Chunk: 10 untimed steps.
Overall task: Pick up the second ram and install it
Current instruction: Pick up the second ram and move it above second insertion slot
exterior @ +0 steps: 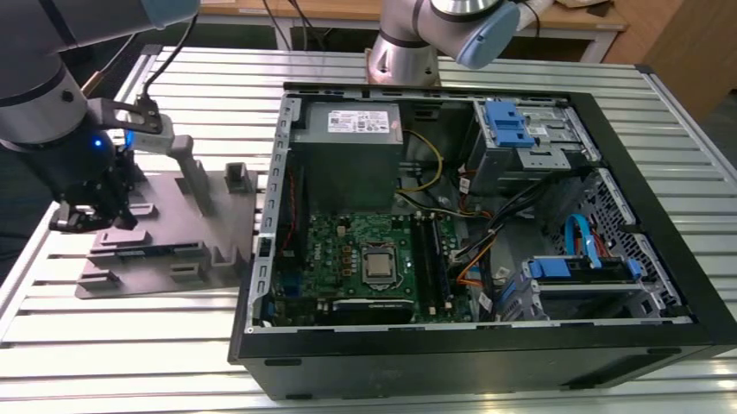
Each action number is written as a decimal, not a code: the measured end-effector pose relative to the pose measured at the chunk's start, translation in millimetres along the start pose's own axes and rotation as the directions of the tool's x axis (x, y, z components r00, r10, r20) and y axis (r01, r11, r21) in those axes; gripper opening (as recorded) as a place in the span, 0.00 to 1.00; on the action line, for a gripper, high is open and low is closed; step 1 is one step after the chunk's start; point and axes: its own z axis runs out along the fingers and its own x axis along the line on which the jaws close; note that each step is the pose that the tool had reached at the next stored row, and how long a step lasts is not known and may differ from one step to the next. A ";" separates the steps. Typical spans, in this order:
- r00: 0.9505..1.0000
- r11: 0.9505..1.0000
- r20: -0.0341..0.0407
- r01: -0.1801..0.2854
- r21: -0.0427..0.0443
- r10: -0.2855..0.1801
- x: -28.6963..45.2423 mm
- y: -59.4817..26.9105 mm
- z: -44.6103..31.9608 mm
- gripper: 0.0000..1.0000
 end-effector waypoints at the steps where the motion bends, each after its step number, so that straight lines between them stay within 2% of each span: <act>1: 1.000 1.000 -0.001 0.014 0.000 -0.014 0.0 0.0 0.0 0.11; 6: 0.997 0.997 -0.004 0.083 -0.002 -0.083 0.0 0.0 0.0 0.11; 10: 0.990 0.990 -0.006 0.139 -0.004 -0.139 0.0 0.0 0.1 0.11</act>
